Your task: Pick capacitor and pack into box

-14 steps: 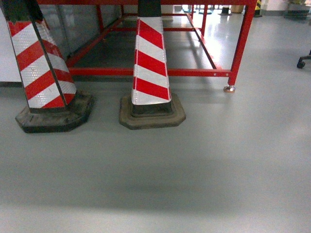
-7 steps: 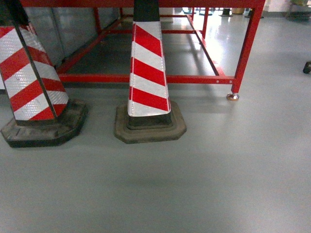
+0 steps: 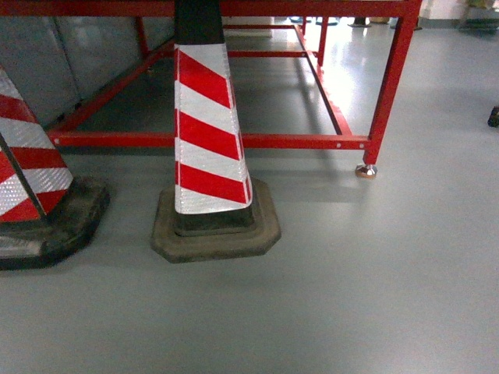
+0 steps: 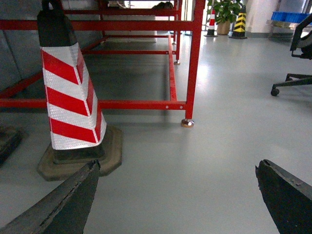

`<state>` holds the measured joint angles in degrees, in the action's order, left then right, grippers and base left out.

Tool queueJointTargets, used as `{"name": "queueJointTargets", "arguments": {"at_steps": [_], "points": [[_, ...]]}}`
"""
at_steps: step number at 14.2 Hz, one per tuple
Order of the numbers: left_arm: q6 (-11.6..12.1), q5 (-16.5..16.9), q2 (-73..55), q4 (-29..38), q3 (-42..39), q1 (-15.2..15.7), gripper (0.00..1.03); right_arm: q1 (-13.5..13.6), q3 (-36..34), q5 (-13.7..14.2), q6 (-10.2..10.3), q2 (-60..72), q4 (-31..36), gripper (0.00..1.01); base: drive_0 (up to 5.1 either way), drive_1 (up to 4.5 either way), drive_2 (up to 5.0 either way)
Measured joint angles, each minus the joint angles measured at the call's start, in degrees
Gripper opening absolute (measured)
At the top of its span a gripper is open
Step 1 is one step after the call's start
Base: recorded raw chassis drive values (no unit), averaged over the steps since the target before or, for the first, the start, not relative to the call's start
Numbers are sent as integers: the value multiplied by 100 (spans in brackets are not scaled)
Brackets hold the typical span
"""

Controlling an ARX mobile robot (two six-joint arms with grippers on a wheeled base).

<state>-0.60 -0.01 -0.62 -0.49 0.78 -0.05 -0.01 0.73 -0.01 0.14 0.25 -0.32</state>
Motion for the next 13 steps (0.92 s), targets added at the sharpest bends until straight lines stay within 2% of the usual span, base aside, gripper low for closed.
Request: {"name": "queueJointTargets", "arguments": {"at_steps": [9, 13], "points": [[0, -17, 0, 9, 0, 0, 44, 0, 0, 2, 0, -2, 17, 98, 12, 408, -385], [0, 0, 0, 11, 0, 0, 44, 0, 0, 2, 0, 0, 0, 98, 0, 0, 0]]}}
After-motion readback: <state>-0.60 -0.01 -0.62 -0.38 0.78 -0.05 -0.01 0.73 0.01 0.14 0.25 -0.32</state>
